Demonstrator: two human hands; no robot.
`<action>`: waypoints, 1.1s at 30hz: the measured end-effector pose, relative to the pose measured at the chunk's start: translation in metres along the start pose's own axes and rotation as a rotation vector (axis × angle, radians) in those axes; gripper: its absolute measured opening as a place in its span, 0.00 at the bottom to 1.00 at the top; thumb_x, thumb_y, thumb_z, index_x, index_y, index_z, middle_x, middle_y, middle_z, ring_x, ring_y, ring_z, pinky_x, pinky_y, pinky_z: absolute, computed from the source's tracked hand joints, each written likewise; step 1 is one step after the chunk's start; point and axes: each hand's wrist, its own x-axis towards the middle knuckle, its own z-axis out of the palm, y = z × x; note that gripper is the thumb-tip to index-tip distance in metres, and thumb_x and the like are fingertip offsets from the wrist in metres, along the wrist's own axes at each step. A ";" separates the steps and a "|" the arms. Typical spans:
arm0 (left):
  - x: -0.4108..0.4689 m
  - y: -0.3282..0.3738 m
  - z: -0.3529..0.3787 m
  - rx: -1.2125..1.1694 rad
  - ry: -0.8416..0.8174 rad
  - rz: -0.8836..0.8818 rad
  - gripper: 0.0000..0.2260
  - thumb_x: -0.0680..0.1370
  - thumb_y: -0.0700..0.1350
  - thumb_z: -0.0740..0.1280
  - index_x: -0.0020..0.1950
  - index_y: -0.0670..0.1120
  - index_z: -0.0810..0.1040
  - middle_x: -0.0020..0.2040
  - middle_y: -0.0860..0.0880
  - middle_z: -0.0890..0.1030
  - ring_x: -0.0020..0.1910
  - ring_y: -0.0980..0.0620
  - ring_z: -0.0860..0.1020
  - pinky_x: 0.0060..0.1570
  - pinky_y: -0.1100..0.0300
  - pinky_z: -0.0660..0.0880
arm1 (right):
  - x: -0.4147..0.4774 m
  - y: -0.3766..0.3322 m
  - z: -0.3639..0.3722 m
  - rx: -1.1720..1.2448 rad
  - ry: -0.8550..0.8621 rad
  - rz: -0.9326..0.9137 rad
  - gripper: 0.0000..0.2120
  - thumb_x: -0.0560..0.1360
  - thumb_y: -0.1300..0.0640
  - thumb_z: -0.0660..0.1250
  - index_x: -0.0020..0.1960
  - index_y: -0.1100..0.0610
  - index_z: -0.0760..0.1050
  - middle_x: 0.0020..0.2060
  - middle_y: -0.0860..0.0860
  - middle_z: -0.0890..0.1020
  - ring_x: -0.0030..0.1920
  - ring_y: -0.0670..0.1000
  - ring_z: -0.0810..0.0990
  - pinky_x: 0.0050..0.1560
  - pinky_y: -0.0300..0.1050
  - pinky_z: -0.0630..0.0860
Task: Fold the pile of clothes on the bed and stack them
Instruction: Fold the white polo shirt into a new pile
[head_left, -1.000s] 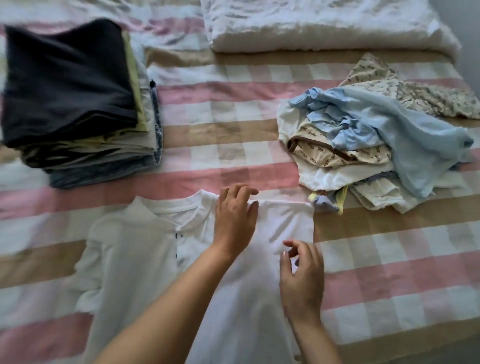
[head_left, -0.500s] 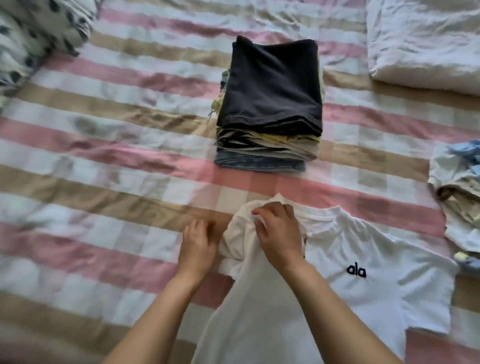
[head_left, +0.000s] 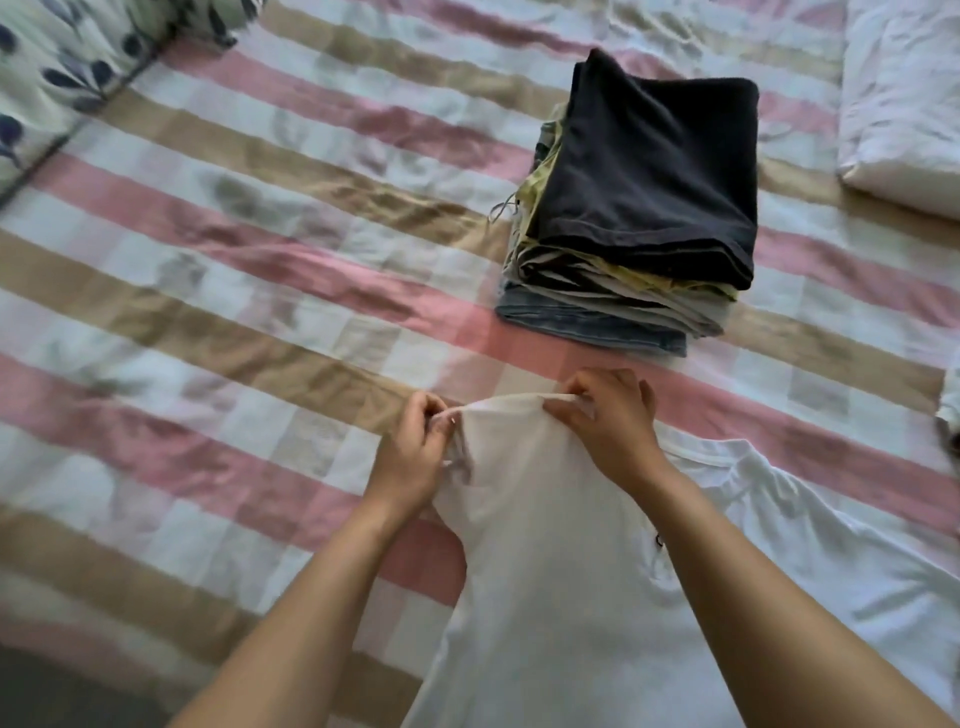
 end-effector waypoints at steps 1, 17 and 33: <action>0.007 0.003 -0.003 0.009 0.036 0.020 0.05 0.78 0.40 0.63 0.42 0.44 0.70 0.34 0.55 0.72 0.33 0.61 0.70 0.32 0.73 0.65 | 0.002 -0.001 0.002 -0.002 -0.006 -0.005 0.10 0.73 0.43 0.63 0.39 0.48 0.70 0.42 0.45 0.76 0.53 0.52 0.68 0.58 0.52 0.57; 0.028 -0.017 -0.020 -0.047 -0.141 -0.106 0.10 0.78 0.43 0.65 0.37 0.47 0.69 0.40 0.45 0.79 0.39 0.54 0.76 0.41 0.59 0.72 | 0.004 0.002 0.026 -0.127 0.066 0.056 0.13 0.76 0.44 0.59 0.48 0.53 0.74 0.53 0.50 0.76 0.58 0.55 0.67 0.64 0.54 0.57; -0.012 -0.035 -0.024 -0.359 0.057 -0.483 0.12 0.78 0.48 0.64 0.58 0.44 0.71 0.44 0.45 0.81 0.39 0.53 0.81 0.36 0.59 0.77 | -0.009 -0.015 0.042 -0.122 0.154 -0.140 0.11 0.75 0.53 0.63 0.56 0.52 0.76 0.56 0.51 0.75 0.62 0.56 0.65 0.67 0.56 0.53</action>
